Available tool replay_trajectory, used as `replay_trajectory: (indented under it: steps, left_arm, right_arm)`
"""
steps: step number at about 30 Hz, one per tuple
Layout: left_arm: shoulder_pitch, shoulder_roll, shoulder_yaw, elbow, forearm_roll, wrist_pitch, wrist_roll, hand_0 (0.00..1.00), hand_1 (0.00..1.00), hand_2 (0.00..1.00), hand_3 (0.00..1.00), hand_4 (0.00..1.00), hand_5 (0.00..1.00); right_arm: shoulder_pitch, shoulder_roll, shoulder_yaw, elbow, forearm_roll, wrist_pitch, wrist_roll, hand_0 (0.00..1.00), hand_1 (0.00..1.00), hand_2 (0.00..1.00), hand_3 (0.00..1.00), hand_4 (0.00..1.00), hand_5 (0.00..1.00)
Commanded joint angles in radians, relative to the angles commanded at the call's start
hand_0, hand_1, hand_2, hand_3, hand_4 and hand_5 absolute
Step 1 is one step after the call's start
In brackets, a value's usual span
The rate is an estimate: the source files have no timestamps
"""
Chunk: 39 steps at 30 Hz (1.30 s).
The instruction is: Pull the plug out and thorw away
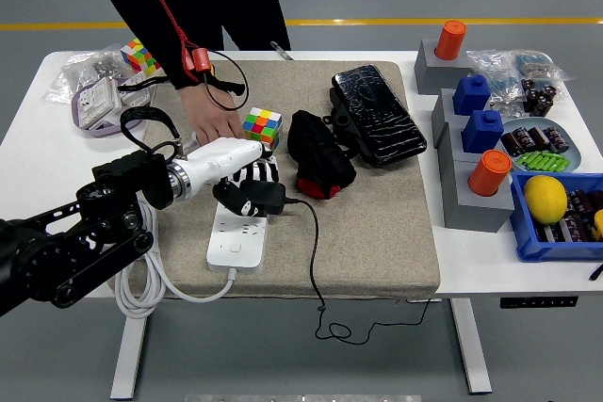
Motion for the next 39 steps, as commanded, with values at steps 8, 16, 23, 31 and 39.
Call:
replay_trajectory:
  steps: [8,16,23,31,39]
  left_arm:
    - [0.021,0.014,-0.076,-0.137,0.006,-0.018,0.024,0.315,0.369,0.434,0.536,0.72,0.002]
    - [0.008,-0.01,-0.012,-0.198,-0.016,0.009,0.014,0.313,0.372,0.437,0.54,0.719,0.002]
    - [-0.032,-0.075,0.088,-0.075,-0.018,0.127,-0.035,0.319,0.375,0.436,0.543,0.727,0.002]
    - [-0.073,-0.12,0.177,0.052,-0.1,0.205,-0.063,0.323,0.38,0.443,0.549,0.724,0.002]
    - [-0.068,-0.129,0.206,0.073,-0.146,0.253,-0.109,0.343,0.393,0.453,0.559,0.713,0.002]
  right_arm:
    - [-0.001,0.001,0.002,-0.001,-0.002,0.0,0.0,0.641,0.678,0.687,0.609,0.998,0.49]
    - [0.0,0.001,-0.002,-0.001,0.0,0.0,0.0,0.641,0.678,0.687,0.608,0.998,0.49]
    - [0.002,0.0,-0.009,0.0,0.004,0.0,0.0,0.641,0.678,0.687,0.608,0.998,0.49]
    - [0.005,-0.001,-0.009,-0.002,0.003,0.0,0.0,0.641,0.678,0.687,0.608,0.998,0.49]
    - [0.004,-0.001,-0.013,-0.003,0.003,0.001,0.0,0.641,0.678,0.688,0.608,0.998,0.49]
